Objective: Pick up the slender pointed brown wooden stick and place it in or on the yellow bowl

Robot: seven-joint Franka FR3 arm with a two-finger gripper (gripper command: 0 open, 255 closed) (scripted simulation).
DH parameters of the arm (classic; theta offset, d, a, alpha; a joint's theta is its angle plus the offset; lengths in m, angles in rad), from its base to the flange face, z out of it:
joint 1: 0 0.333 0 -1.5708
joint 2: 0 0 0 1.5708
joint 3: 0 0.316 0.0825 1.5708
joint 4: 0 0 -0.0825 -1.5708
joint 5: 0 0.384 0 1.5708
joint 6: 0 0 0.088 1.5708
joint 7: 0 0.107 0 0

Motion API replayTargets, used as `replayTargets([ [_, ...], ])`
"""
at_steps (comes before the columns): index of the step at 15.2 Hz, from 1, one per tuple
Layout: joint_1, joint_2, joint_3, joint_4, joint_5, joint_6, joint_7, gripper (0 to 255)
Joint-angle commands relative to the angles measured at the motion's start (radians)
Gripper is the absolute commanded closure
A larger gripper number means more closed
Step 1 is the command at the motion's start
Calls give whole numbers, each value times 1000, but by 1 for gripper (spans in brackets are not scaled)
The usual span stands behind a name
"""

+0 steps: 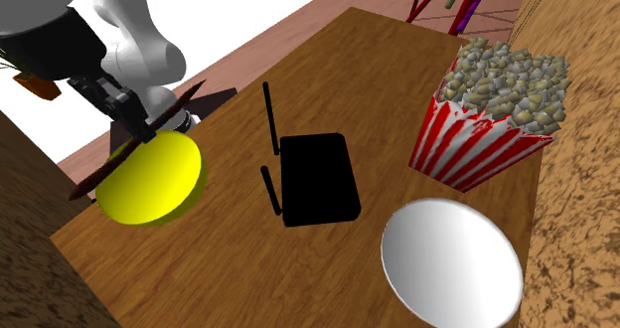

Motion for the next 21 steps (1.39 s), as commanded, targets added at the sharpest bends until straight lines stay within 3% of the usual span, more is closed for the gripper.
replayTargets([
  [1, -14, -10, -46, -11, -26, -11, -49, 255],
  [16, -5, -28, -27, -214, 2, 171, -87, 255],
  [21, -5, -28, -27, -214, 2, 171, -87, 255],
])
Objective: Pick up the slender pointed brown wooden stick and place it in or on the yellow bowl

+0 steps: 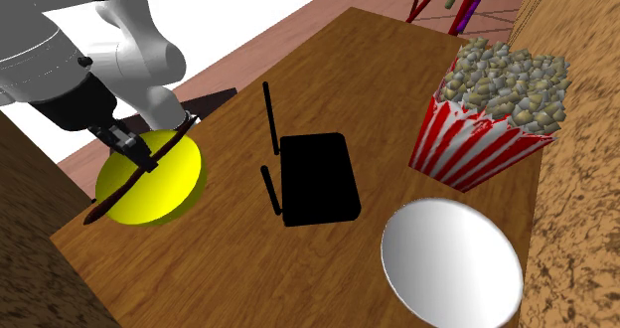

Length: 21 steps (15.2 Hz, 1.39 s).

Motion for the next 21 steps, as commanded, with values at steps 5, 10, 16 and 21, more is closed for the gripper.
replayTargets([
  [5, 0, 0, 0, 0, 0, 1, 0, 0],
  [10, -3, -4, -9, 29, -8, -34, 1, 0],
  [16, -11, -8, -33, 118, -29, -127, 6, 0],
  [21, -11, -8, -33, 118, -29, -127, 6, 0],
])
